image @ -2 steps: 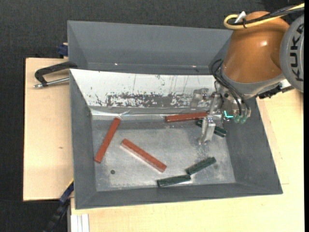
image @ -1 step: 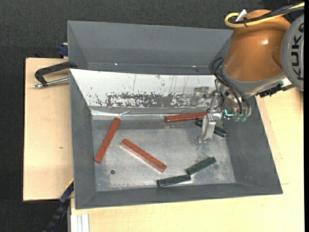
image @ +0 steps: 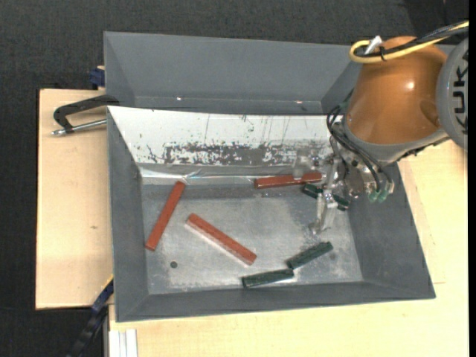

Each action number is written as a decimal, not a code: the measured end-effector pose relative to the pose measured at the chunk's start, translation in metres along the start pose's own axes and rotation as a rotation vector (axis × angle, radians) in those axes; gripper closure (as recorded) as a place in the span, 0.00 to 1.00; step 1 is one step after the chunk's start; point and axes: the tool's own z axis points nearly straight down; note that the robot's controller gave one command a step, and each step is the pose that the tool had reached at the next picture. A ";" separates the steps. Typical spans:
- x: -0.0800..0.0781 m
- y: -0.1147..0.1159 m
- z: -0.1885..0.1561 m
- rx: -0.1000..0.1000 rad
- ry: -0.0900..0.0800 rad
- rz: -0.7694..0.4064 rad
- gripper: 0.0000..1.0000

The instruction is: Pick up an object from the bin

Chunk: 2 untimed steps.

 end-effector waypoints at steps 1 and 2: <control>0.012 -0.027 0.059 0.000 0.006 -0.214 0.00; 0.040 -0.040 0.083 -0.003 0.012 -0.320 1.00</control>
Offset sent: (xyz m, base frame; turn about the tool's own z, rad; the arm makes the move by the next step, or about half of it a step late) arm -0.0350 -0.0452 -0.0838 -0.3217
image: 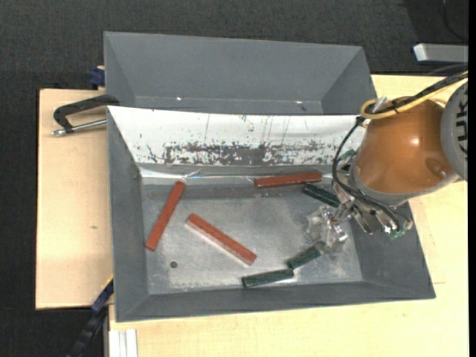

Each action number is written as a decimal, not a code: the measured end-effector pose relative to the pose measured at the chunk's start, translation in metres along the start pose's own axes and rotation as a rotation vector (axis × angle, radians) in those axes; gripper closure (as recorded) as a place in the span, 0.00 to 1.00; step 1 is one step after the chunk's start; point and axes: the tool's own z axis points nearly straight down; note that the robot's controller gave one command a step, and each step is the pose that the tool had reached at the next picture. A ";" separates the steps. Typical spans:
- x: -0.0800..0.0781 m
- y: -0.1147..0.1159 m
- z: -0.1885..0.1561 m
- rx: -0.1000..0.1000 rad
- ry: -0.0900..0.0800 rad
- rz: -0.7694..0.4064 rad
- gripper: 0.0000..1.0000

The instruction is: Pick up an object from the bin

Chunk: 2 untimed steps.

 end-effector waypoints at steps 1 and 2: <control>0.000 0.000 0.000 0.000 0.000 0.000 0.00; 0.000 0.000 0.000 0.000 0.000 0.000 0.00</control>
Offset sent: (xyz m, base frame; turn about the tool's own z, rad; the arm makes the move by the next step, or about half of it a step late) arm 0.0000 0.0000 0.0000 0.0000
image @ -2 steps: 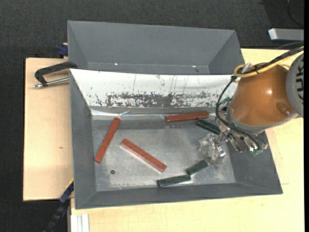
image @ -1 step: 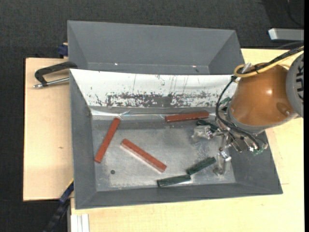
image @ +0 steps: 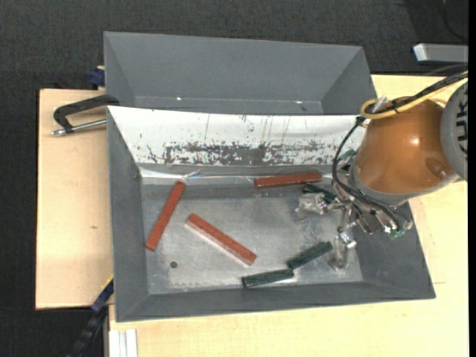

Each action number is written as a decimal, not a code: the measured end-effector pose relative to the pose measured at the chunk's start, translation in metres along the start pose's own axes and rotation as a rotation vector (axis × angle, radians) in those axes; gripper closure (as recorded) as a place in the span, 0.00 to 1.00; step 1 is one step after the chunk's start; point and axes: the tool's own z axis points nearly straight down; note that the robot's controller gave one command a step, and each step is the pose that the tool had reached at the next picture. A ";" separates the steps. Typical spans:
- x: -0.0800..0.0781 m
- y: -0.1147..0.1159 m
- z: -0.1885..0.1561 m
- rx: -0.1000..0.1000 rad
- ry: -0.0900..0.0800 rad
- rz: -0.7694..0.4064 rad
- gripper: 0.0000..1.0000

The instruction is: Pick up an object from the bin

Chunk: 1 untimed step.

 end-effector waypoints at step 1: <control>0.009 -0.017 0.068 0.000 0.001 -0.399 1.00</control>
Offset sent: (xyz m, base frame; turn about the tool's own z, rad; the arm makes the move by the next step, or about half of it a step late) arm 0.0000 0.0000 0.0000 0.0000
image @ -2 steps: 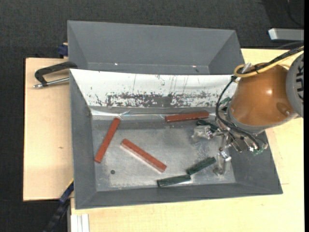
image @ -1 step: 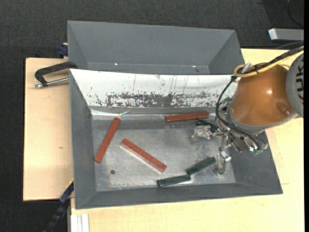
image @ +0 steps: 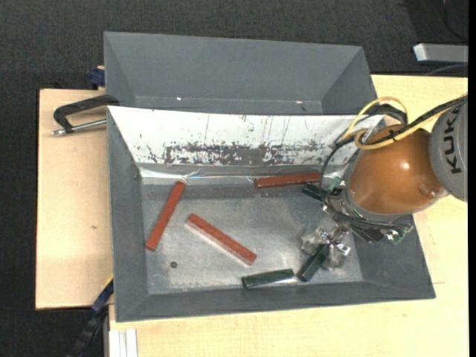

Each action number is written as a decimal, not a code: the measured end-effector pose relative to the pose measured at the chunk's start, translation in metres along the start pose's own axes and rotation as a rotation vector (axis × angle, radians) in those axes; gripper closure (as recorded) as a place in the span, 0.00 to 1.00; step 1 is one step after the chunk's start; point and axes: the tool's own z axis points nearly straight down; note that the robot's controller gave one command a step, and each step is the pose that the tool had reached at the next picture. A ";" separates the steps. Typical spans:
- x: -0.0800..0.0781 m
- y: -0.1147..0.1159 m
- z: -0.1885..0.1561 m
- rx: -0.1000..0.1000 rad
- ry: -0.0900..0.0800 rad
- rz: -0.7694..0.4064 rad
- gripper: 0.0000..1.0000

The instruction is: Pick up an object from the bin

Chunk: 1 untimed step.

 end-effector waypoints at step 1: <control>0.000 0.000 0.000 0.000 0.000 0.000 1.00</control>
Offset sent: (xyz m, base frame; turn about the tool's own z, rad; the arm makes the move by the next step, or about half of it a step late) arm 0.0260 -0.0209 0.1288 -0.0168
